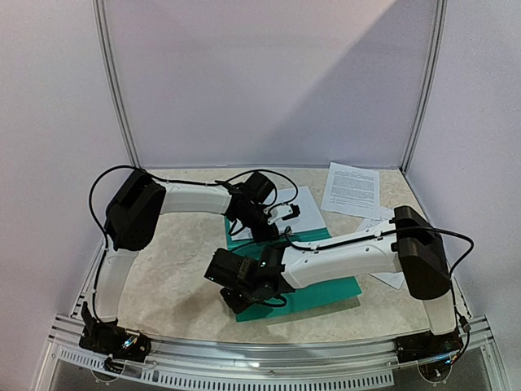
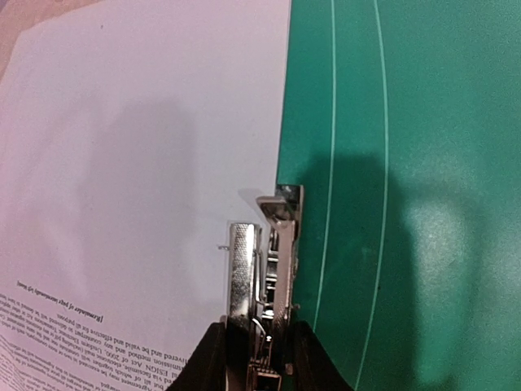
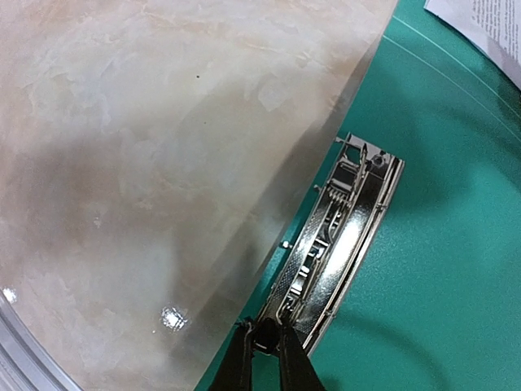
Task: Put the files into the folder
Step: Open the spring clip on the folder at the center of the board.
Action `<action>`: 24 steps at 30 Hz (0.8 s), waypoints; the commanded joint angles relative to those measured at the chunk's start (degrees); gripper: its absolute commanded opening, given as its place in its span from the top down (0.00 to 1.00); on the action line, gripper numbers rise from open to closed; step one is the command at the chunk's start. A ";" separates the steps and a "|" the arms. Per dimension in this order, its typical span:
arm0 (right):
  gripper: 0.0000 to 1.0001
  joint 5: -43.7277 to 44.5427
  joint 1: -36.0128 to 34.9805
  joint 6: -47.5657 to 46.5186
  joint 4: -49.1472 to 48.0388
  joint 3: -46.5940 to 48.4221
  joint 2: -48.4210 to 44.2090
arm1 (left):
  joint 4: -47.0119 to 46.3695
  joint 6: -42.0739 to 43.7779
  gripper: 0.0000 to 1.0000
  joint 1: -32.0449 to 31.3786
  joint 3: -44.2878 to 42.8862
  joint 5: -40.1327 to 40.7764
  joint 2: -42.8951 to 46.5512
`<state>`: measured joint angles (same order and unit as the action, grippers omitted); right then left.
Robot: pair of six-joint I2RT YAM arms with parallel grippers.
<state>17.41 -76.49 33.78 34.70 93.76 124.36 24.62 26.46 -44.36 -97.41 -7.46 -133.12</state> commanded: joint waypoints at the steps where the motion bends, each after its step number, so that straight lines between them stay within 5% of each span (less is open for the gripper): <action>1: 1.00 0.53 1.00 -1.64 4.85 0.27 2.50 | 14.15 2.10 0.86 -0.20 5.56 5.62 -9.70; 15: 1.00 -2.23 0.64 0.19 8.27 -4.38 9.10 | 14.22 2.03 0.86 -0.29 5.56 5.88 -9.79; 24: 1.00 -5.51 2.51 12.02 5.55 -13.69 9.21 | 14.18 2.17 0.86 -0.37 5.65 6.12 -9.79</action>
<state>16.40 -76.51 38.96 33.45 90.89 126.50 24.25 26.37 -44.49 -97.41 -6.98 -133.16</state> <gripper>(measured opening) 0.082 0.269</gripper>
